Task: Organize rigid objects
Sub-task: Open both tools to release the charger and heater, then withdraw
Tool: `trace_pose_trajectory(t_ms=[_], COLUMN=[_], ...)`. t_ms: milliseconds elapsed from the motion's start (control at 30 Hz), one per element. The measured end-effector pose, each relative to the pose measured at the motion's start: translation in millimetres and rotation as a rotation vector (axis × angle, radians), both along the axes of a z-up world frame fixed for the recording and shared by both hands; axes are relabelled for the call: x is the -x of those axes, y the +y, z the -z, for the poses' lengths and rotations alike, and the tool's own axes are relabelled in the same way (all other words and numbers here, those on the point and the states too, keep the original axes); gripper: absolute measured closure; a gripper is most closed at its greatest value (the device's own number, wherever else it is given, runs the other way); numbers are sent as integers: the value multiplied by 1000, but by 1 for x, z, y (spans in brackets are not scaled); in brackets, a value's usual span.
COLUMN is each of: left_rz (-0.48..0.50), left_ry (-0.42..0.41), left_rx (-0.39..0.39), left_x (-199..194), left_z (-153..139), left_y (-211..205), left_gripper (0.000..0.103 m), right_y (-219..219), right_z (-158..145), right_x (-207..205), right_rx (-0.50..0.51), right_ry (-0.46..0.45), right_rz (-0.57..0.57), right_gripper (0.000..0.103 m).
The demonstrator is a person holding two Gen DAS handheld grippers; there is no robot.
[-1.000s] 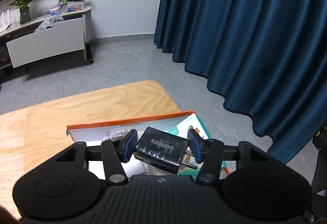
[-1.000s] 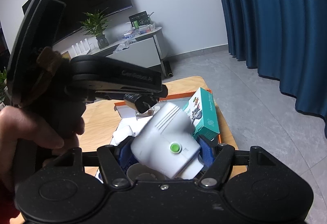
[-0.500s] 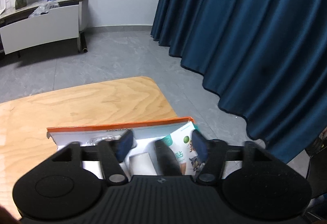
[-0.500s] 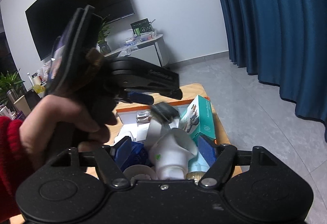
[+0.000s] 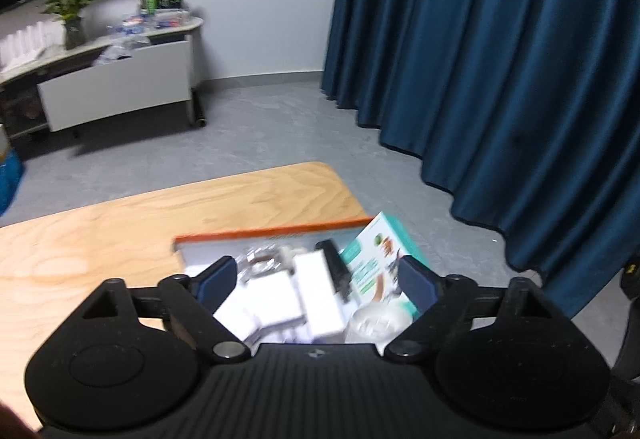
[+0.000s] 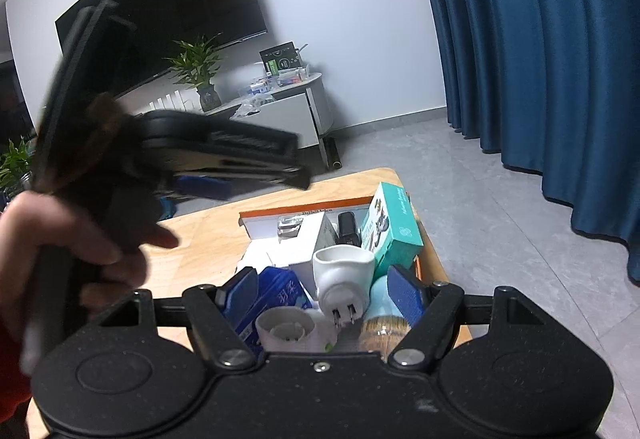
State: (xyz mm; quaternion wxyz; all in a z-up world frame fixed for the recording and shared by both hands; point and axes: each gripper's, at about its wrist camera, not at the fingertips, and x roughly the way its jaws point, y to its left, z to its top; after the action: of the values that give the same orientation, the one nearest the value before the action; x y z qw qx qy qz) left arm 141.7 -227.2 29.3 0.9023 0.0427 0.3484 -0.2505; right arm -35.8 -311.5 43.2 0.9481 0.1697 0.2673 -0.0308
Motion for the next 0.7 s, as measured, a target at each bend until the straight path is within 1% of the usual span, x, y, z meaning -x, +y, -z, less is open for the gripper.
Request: trace_pose_trajectory(t_ms=[100,200,300,500,567,700], left_rz=[-32,-60,-88,-129,-132,-141], left_ry=[-6,0,25,67,93,110], left_rx=[-19,-43,-41,-48,-51,-71], left_x=[19,37,52,78,81,90], left_z=[0,3,6,16,21,31], left_y=[11,23,33,46,47,50], left_gripper=[4,3,0,0,0,0], right_y=[4,7,10,14,15,17], right_z=[-2,-4,-6,-4,-3,-1], right_x=[11,21,31,45,49,53], right_rx=[11,17,27,33,39,42], right_ry=[5,11,17,40,49,65], right_rz=[2,2,5,15,17,25], right_gripper=[17,17,17,16,16,16])
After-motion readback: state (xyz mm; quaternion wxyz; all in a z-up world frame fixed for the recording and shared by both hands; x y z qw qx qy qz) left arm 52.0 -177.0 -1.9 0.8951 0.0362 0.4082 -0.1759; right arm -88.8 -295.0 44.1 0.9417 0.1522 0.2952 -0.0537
